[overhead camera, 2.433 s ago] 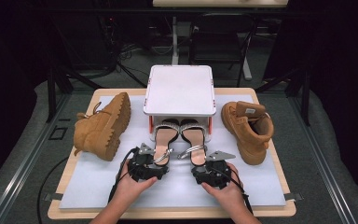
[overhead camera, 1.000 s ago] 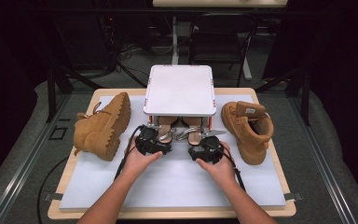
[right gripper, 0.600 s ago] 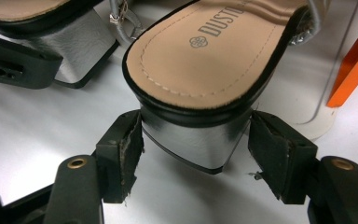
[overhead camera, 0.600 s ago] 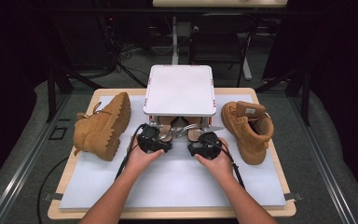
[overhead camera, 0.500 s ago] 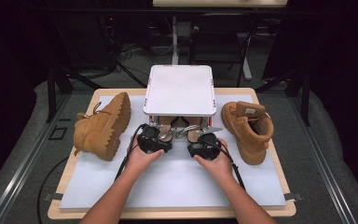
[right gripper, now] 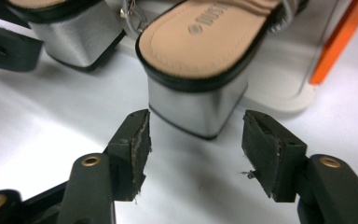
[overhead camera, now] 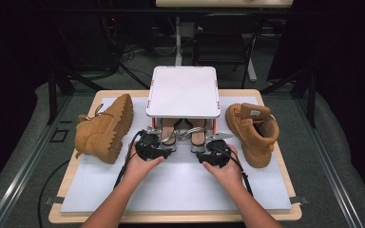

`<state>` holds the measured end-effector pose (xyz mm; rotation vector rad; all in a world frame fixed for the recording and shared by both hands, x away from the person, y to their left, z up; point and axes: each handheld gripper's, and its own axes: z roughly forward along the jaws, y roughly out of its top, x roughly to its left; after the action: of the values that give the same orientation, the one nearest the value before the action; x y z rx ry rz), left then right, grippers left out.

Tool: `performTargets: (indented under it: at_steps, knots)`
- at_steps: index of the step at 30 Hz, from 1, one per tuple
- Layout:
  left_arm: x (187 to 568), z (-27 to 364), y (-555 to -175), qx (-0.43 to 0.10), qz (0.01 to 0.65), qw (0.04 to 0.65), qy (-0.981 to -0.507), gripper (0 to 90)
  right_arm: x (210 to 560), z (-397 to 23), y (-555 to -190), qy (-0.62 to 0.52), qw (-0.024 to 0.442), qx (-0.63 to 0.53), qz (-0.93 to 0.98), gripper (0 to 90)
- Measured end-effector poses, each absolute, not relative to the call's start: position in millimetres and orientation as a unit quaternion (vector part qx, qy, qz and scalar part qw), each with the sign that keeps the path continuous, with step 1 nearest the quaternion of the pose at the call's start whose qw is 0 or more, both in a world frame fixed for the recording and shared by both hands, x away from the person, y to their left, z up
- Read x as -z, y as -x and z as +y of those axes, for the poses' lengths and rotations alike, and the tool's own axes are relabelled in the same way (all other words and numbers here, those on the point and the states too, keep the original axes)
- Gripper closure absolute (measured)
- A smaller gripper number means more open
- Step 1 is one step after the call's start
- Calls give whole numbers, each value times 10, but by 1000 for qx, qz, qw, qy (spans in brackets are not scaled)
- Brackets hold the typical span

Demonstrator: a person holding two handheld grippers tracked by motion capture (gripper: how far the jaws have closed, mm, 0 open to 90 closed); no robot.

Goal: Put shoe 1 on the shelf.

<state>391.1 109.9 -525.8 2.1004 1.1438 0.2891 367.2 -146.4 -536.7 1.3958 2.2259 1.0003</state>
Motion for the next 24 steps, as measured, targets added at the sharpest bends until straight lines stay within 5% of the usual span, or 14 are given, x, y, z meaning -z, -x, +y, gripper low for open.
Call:
performTargets:
  at_steps: [6, 11, 20, 24]
  knots:
    - [5208, 1161, -3719, -120, 445, 373, -805, 457, 5323, -1533, -3558, -497, 161, -356, 775, 541]
    - [5207, 1141, -3665, -125, 440, 376, -806, 575, 5272, -1493, -3505, -487, 159, -367, 776, 618]
    - [5212, 1068, -3706, -133, 438, 372, -808, 848, 5279, -1410, -3546, -487, 153, -372, 775, 895]
    - [5225, 1015, -3732, -139, 438, 365, -810, 893, 5266, -1393, -3571, -480, 155, -374, 778, 900]
